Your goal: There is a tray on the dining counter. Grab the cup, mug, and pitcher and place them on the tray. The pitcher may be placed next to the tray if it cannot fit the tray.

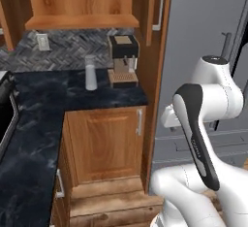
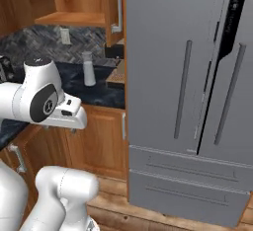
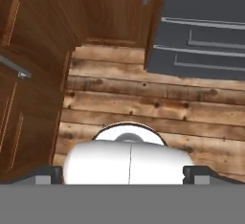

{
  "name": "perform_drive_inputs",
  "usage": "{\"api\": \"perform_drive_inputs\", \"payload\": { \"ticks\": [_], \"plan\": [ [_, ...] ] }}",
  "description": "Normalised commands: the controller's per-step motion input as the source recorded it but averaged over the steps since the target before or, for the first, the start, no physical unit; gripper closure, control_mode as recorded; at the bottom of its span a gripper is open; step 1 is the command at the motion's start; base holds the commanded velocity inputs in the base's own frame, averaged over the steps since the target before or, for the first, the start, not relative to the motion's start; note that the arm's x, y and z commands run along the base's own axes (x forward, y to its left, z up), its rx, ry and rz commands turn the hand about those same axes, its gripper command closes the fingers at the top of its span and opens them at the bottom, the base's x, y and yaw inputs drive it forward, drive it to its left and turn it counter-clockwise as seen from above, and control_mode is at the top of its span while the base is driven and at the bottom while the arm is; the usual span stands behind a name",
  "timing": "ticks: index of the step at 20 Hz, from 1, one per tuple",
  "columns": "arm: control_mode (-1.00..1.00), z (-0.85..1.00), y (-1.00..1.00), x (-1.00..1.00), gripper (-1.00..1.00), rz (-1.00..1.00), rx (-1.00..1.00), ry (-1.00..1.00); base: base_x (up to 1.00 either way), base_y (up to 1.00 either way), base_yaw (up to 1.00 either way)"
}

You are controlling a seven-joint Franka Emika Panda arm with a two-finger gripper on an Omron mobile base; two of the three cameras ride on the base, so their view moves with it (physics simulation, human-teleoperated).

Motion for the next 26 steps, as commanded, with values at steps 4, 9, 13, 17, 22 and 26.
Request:
{"api": "perform_drive_inputs", "payload": {
  "ticks": [4,9,13,17,22,26],
  "plan": [
    [1.0,0.0,0.0,0.0,-1.0,0.0,0.0,0.0,0.57,0.77,-0.15],
    [1.0,0.0,0.0,0.0,-1.0,0.0,0.0,0.0,0.86,0.66,-0.04],
    [1.0,0.0,0.0,0.0,-1.0,0.0,0.0,0.0,0.94,0.25,-0.03],
    [1.0,0.0,0.0,0.0,-1.0,0.0,0.0,0.0,0.89,0.01,-0.06],
    [1.0,0.0,0.0,0.0,-1.0,0.0,0.0,0.0,0.76,0.05,-0.03],
    [-1.0,0.0,0.12,0.0,-1.0,0.0,-0.01,0.0,0.09,0.12,0.0]
  ]
}}
